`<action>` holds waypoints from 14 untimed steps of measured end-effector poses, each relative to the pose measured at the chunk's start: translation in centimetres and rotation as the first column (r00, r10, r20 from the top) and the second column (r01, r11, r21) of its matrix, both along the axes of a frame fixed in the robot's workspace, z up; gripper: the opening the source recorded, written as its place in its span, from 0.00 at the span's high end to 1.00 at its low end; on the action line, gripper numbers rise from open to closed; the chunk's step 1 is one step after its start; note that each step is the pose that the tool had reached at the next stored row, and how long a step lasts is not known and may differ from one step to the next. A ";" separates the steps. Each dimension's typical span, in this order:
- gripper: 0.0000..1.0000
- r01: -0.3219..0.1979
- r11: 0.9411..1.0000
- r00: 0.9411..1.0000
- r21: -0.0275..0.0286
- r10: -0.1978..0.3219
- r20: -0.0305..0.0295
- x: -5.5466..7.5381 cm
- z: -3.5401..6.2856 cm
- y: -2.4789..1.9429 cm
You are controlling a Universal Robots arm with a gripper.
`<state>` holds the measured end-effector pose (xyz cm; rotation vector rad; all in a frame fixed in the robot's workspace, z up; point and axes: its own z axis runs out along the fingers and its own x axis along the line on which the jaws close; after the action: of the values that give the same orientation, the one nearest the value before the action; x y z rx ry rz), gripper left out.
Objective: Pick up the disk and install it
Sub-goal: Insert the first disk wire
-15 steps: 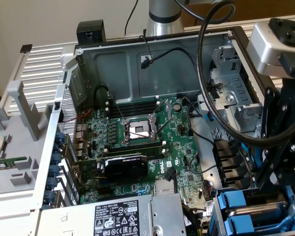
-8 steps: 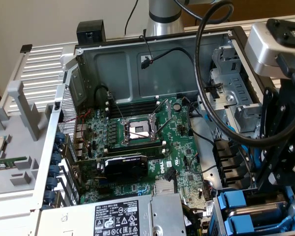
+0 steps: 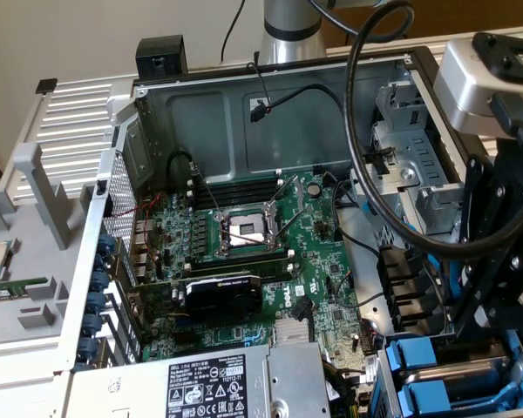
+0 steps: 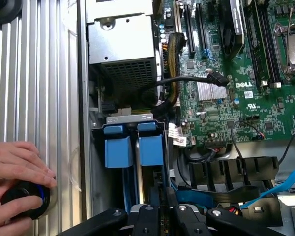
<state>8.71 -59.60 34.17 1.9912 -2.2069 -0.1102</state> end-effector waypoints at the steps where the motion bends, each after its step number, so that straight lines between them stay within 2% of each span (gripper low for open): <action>1: 0.83 0.000 1.000 1.000 0.000 0.000 0.000 0.0 0.00 0.00; 3: 0.83 0.000 1.000 1.000 -0.001 0.000 0.000 0.1 -0.01 0.08; 7: 0.83 0.000 1.000 1.000 -0.011 0.000 -0.001 0.1 0.00 0.33; 11: 0.83 0.000 1.000 1.000 -0.022 0.000 -0.001 0.1 0.00 0.52; 14: 0.83 0.000 1.000 1.000 -0.027 0.000 -0.003 0.1 0.00 0.52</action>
<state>8.81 -59.08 34.17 1.9759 -2.1952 -0.0829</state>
